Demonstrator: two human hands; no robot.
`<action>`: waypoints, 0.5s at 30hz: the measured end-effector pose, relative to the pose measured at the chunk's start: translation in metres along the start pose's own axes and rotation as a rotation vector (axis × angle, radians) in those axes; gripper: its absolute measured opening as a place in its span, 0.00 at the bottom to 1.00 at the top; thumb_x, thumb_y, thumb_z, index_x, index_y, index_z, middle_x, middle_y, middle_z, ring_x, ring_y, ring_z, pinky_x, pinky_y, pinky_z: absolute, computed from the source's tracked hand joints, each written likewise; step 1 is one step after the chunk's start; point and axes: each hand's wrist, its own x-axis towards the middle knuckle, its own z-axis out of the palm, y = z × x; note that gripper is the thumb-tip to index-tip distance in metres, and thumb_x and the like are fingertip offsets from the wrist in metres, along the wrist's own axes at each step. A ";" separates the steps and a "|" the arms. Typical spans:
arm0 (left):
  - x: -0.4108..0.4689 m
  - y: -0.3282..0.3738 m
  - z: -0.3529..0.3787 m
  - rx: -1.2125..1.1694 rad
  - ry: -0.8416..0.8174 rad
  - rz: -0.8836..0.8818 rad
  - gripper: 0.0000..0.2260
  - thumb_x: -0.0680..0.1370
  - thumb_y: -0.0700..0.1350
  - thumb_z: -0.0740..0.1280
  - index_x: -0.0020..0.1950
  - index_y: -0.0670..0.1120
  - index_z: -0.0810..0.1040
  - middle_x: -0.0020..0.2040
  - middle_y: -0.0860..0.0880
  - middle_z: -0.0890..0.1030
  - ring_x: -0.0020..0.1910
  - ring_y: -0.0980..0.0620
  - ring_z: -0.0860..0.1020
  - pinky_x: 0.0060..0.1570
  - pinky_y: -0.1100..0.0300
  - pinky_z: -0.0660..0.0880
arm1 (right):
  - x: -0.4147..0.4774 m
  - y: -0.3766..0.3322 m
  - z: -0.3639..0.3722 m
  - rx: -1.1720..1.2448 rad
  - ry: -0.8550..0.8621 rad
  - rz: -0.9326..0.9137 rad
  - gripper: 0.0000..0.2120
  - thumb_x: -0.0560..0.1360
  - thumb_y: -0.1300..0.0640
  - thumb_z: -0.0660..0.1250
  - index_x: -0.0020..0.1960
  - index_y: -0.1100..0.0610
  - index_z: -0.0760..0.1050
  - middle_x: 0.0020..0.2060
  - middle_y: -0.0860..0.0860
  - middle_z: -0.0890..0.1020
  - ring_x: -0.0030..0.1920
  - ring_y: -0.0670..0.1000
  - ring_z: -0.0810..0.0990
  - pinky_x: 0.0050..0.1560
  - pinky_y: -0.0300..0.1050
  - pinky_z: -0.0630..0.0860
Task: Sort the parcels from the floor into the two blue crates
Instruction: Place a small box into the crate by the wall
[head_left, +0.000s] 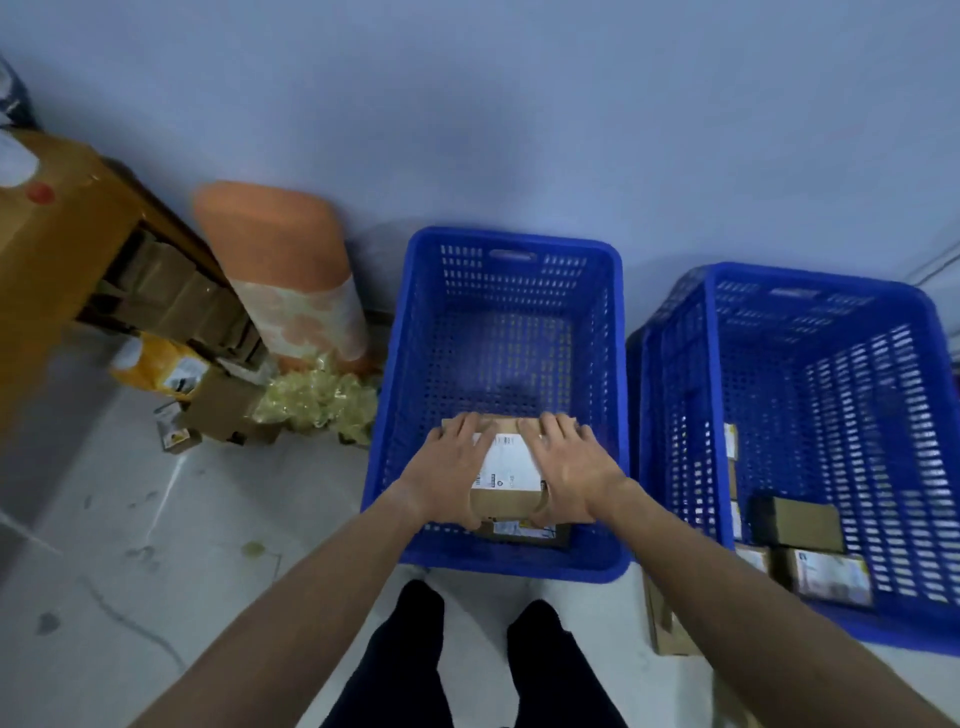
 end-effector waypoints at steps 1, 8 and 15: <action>0.003 -0.008 0.008 -0.016 -0.008 0.005 0.59 0.57 0.67 0.76 0.77 0.45 0.52 0.72 0.43 0.60 0.72 0.41 0.60 0.67 0.43 0.68 | 0.009 -0.004 0.005 0.008 -0.018 0.003 0.61 0.57 0.25 0.69 0.77 0.56 0.49 0.66 0.57 0.63 0.67 0.61 0.63 0.66 0.63 0.66; 0.016 -0.060 0.048 0.003 -0.101 0.019 0.61 0.58 0.64 0.78 0.80 0.45 0.48 0.73 0.43 0.58 0.74 0.41 0.58 0.70 0.42 0.63 | 0.059 -0.041 0.037 0.011 -0.042 0.032 0.59 0.57 0.25 0.70 0.76 0.56 0.53 0.64 0.58 0.65 0.63 0.59 0.66 0.59 0.57 0.66; 0.046 -0.090 0.040 0.461 -0.148 0.288 0.59 0.63 0.60 0.79 0.79 0.41 0.45 0.65 0.39 0.64 0.62 0.40 0.67 0.60 0.45 0.70 | 0.074 -0.083 0.070 0.124 -0.063 0.219 0.64 0.56 0.19 0.58 0.78 0.58 0.47 0.63 0.60 0.66 0.62 0.63 0.65 0.64 0.61 0.63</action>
